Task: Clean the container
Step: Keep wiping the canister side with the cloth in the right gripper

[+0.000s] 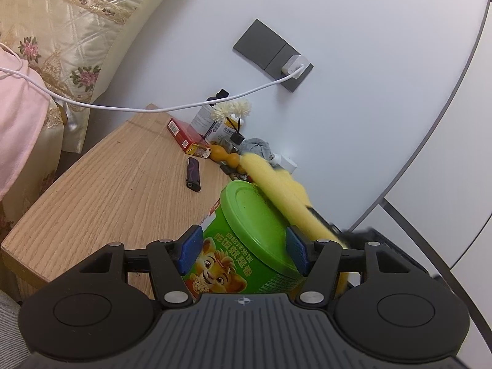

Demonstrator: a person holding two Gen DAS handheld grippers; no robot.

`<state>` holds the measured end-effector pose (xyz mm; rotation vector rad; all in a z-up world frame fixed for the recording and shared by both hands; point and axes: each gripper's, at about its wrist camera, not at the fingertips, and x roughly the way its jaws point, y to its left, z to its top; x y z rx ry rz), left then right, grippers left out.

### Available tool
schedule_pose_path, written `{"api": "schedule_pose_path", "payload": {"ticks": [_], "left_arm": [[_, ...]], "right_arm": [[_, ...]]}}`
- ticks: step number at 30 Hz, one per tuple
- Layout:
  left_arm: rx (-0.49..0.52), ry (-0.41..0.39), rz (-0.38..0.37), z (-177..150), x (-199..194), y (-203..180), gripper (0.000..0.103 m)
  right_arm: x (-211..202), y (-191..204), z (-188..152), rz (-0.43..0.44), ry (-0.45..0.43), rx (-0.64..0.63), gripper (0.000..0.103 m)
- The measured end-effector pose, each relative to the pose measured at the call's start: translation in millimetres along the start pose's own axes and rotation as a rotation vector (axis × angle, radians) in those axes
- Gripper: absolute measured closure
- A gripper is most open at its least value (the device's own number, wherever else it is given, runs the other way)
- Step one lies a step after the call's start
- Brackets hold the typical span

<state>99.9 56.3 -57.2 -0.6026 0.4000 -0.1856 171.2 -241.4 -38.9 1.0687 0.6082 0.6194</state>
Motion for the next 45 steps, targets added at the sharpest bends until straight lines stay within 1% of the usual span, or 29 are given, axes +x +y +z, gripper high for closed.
{"api": "schedule_pose_path", "payload": {"ticks": [6,10,15,23,35,41,45], "left_arm": [[-0.032,-0.015,0.015,-1,0,0,0.039],[-0.032,-0.032,0.044,0,2,-2,0.038],[-0.026,-0.030,0.052,6,10,-2,0.038],[0.004,-0.010,0.041,5,12,-5,0.037],[0.030,-0.013,0.021,5,14,-3,0.036],[0.063,-0.017,0.016,2,-2,-6,0.035],[0.042,0.001,0.005,-2,-13,-5,0.035]], "right_arm": [[0,-3,-3,0.016,-0.003,0.035,0.079],[-6,0,-7,0.011,-0.007,0.029,0.079],[-6,-2,-6,0.014,-0.003,0.031,0.079],[-7,-3,-4,0.018,0.004,0.034,0.079],[-9,-6,-1,0.025,0.015,0.038,0.079],[-9,-8,1,0.029,0.020,0.040,0.080],[-10,-9,2,0.031,0.023,0.041,0.080]]}}
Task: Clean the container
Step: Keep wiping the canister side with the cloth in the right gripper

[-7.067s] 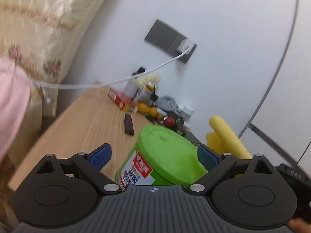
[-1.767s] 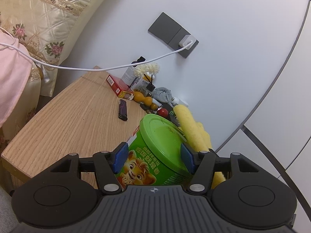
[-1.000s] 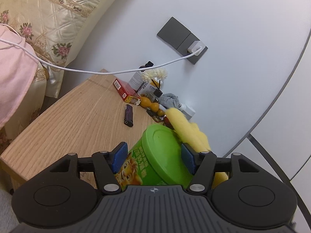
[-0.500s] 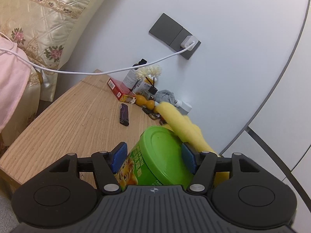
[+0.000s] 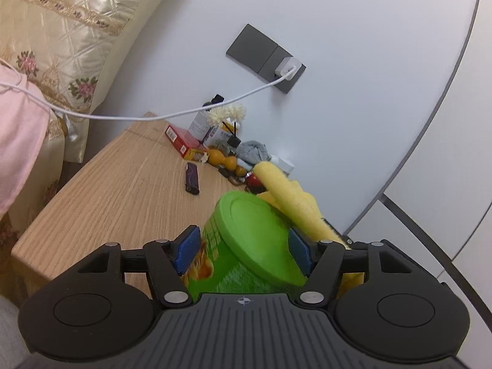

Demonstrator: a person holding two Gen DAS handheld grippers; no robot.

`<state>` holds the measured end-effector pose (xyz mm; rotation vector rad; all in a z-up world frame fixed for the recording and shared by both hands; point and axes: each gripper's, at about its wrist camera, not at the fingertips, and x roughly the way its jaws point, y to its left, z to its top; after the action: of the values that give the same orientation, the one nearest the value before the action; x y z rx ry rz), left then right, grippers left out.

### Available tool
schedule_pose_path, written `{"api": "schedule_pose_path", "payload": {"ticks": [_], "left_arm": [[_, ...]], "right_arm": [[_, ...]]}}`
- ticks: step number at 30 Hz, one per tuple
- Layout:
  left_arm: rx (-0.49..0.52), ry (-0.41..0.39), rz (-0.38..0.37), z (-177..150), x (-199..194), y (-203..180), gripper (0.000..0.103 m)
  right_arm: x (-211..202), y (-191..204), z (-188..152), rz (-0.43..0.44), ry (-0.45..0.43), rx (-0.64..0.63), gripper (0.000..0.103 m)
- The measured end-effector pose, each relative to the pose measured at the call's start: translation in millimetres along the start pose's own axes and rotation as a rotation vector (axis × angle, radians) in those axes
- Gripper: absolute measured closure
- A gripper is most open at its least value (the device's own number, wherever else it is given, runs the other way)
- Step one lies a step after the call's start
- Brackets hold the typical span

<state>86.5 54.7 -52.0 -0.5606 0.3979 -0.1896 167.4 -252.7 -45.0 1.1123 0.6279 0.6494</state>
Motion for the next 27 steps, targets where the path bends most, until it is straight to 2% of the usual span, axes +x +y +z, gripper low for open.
{"api": "schedule_pose_path", "payload": {"ticks": [9,16,27], "left_arm": [[-0.040,-0.028,0.048,-15,-11,-11,0.039],[-0.063,-0.033,0.054,-4,3,-3,0.041],[-0.040,-0.029,0.054,0,11,-2,0.040]], "right_arm": [[-1,-2,2,0.005,0.008,0.003,0.080],[-2,-4,4,0.009,0.014,0.005,0.080],[-4,-6,7,0.015,0.024,0.009,0.080]]}}
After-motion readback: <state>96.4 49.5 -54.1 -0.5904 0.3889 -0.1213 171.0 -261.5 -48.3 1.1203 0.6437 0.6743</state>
